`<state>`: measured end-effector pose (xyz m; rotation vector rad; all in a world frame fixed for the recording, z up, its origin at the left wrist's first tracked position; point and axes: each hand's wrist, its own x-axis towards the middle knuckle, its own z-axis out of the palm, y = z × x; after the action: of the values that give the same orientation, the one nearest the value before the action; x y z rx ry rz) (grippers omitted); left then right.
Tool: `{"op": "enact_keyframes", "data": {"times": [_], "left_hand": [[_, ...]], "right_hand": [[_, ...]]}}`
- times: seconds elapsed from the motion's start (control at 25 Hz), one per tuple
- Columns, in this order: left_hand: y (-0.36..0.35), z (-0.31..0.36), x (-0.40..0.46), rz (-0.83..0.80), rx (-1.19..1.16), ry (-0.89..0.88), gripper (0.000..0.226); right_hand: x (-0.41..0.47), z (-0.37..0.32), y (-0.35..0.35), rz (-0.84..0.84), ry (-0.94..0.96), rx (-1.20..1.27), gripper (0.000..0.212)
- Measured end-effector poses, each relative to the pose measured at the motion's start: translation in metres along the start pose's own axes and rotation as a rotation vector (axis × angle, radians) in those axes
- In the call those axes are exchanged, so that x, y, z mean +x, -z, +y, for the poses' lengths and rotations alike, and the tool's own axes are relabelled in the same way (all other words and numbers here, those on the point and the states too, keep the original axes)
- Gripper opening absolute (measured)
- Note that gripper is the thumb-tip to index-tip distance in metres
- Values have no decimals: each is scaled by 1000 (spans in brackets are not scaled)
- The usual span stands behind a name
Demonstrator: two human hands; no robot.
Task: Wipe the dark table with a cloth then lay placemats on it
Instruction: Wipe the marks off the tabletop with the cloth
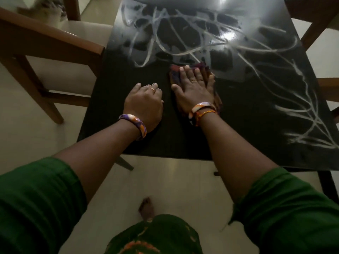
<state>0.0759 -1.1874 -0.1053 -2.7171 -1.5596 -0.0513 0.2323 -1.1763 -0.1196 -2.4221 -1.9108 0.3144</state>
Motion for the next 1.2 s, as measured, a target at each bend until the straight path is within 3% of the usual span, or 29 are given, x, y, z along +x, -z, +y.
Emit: {"op": "enact_keyframes", "data": {"times": [0.16, 0.24, 0.32, 0.48, 0.56, 0.64, 0.76, 0.84, 1.08, 1.2], "left_hand": [[-1, 0, 0, 7, -21, 10, 44], [-2, 1, -1, 9, -34, 15, 44], [-2, 1, 0, 12, -40, 13, 44], [-2, 5, 1, 6, -2, 14, 44], [-3, 6, 1, 6, 16, 11, 45], [-4, 5, 0, 22, -12, 33, 45], [-4, 3, 0, 47, -59, 43, 44], [-4, 3, -1, 48, -85, 50, 44], [-2, 3, -1, 47, -97, 44, 43], [-1, 3, -2, 47, -93, 36, 44]], "right_hand": [[-18, 104, 23, 23, -380, 18, 60], [-26, 122, 30, 35, -546, 8, 60], [-19, 93, 23, 50, -483, 12, 60], [0, -6, -8, 20, -48, 19, 60], [7, -4, -4, 9, 33, -4, 60], [8, 43, 7, 33, -89, 4, 60], [-10, 125, 26, 33, -445, 14, 60], [-14, 122, 29, 57, -554, 0, 60], [4, -11, -7, 26, -26, 23, 60], [6, 44, 6, 44, -114, -14, 60]]}}
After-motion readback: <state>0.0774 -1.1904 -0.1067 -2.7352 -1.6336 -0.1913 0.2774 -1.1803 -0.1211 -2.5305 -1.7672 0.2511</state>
